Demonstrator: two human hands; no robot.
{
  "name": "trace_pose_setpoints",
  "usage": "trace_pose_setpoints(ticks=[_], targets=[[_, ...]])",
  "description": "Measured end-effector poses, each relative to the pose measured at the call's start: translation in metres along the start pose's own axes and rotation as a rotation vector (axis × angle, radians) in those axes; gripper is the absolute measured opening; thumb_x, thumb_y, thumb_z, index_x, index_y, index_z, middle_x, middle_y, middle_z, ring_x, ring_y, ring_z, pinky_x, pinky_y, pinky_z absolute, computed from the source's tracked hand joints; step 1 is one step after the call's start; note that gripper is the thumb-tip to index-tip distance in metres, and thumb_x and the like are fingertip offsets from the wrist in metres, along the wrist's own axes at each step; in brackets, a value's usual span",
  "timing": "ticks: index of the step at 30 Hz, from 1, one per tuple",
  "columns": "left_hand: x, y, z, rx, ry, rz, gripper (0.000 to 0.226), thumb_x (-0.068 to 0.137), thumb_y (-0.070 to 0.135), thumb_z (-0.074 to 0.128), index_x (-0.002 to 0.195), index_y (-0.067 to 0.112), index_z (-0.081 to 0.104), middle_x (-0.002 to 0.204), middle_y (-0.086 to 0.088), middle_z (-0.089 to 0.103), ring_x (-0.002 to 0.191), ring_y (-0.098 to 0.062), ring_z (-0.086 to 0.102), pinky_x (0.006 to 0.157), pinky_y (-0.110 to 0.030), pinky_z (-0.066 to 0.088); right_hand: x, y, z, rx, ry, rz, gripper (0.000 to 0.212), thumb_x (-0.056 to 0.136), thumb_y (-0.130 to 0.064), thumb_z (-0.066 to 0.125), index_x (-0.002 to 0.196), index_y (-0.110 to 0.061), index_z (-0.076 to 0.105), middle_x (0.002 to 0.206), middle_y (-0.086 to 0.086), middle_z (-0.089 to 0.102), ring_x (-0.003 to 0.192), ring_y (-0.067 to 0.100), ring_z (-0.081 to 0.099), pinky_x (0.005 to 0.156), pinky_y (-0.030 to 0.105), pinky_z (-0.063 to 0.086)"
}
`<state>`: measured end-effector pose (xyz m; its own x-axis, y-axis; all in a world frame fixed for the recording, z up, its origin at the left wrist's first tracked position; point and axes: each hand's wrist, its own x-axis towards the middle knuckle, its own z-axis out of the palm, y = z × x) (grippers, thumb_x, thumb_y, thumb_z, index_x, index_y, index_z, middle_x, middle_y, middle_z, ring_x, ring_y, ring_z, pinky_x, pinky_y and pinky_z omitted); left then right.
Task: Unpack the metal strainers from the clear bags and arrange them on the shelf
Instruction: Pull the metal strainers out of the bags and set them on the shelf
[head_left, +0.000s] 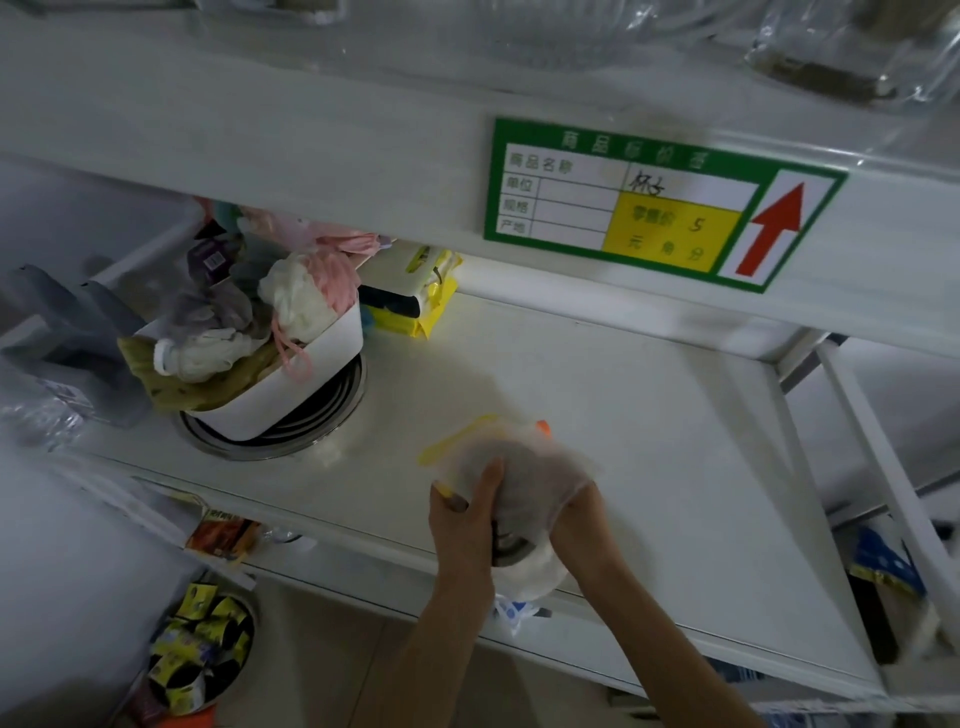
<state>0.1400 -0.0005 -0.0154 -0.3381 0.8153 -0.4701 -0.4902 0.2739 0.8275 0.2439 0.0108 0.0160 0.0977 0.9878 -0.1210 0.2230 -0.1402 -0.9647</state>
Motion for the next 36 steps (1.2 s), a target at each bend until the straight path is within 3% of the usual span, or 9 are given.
trace_pose_setpoints(ticks=[2,3,7,15,21,25,29,34,36], targets=[[-0.002,-0.001,0.001,0.001,0.012,0.026,0.043,0.079,0.03,0.081,0.115,0.012,0.065,0.108,-0.007,0.075,0.097,-0.025,0.072,0.088,-0.047,0.058,-0.001,-0.002,0.0,-0.015,0.004,-0.001,0.022,0.093,-0.004,0.05,0.099,-0.02,0.062,0.094,-0.004,0.068,0.09,0.013,0.064,0.086,0.03,0.053],[-0.002,-0.003,0.002,0.006,0.021,0.036,0.043,0.081,0.03,0.08,0.116,0.012,0.064,0.109,-0.007,0.074,0.098,-0.024,0.072,0.09,-0.047,0.058,-0.001,-0.001,-0.001,-0.048,0.028,-0.007,0.021,0.092,-0.002,0.048,0.099,-0.017,0.061,0.091,-0.009,0.066,0.085,0.006,0.061,0.079,0.025,0.051],[-0.004,-0.007,0.002,0.021,0.045,0.026,0.04,0.078,0.031,0.082,0.112,0.016,0.065,0.106,-0.005,0.074,0.097,-0.024,0.071,0.09,-0.049,0.057,0.005,0.003,-0.006,-0.263,0.109,-0.015,0.008,0.089,0.002,0.037,0.086,0.0,0.045,0.072,0.009,0.055,0.064,0.023,0.046,0.051,0.031,0.034],[0.003,-0.011,-0.009,0.031,0.08,0.05,0.067,0.047,0.054,0.087,0.101,0.023,0.063,0.105,-0.007,0.073,0.096,-0.031,0.071,0.084,-0.053,0.058,0.016,-0.001,-0.005,-0.328,0.006,0.005,0.009,0.091,0.001,0.034,0.092,-0.004,0.041,0.069,0.004,0.052,0.056,0.017,0.049,0.038,0.012,0.039],[0.013,-0.009,-0.029,0.052,0.124,0.049,0.064,0.052,0.049,0.09,0.104,0.025,0.062,0.112,-0.011,0.07,0.1,-0.031,0.069,0.085,-0.056,0.057,0.057,0.007,-0.007,-0.17,0.039,0.112,0.013,0.098,-0.012,0.035,0.101,-0.003,0.044,0.066,0.012,0.059,0.033,0.014,0.053,0.032,0.025,0.041],[0.011,-0.001,-0.042,0.027,0.159,0.04,0.031,0.078,0.022,0.082,0.098,0.025,0.058,0.109,-0.01,0.067,0.096,-0.031,0.067,0.081,-0.056,0.059,0.122,0.03,-0.02,0.036,0.196,0.274,0.019,0.098,-0.017,0.041,0.112,-0.005,0.045,0.094,0.017,0.062,0.046,0.022,0.062,0.04,0.026,0.051],[0.005,0.002,-0.053,0.057,0.164,0.041,0.032,0.076,0.026,0.083,0.099,0.027,0.061,0.106,-0.012,0.069,0.092,-0.035,0.069,0.071,-0.059,0.06,0.178,0.045,-0.024,0.154,0.258,0.398,0.026,0.093,-0.013,0.054,0.117,-0.006,0.049,0.115,0.02,0.055,0.081,0.032,0.064,0.05,0.034,0.055],[-0.001,0.005,-0.056,0.045,0.144,-0.017,0.031,0.076,0.021,0.085,0.098,0.021,0.062,0.099,-0.013,0.067,0.084,-0.036,0.068,0.047,-0.04,0.058,0.209,0.05,-0.016,0.041,0.278,0.402,0.026,0.087,-0.005,0.058,0.112,0.001,0.059,0.105,0.019,0.062,0.09,0.033,0.059,0.032,0.017,0.045],[-0.002,0.007,-0.057,0.057,0.137,-0.014,0.035,0.073,0.025,0.087,0.098,0.022,0.063,0.101,-0.014,0.068,0.084,-0.034,0.068,0.048,-0.039,0.057,0.219,0.053,-0.012,-0.037,0.311,0.372,0.024,0.086,-0.006,0.056,0.109,-0.003,0.062,0.103,0.014,0.06,0.087,0.031,0.057,0.037,0.022,0.048]])
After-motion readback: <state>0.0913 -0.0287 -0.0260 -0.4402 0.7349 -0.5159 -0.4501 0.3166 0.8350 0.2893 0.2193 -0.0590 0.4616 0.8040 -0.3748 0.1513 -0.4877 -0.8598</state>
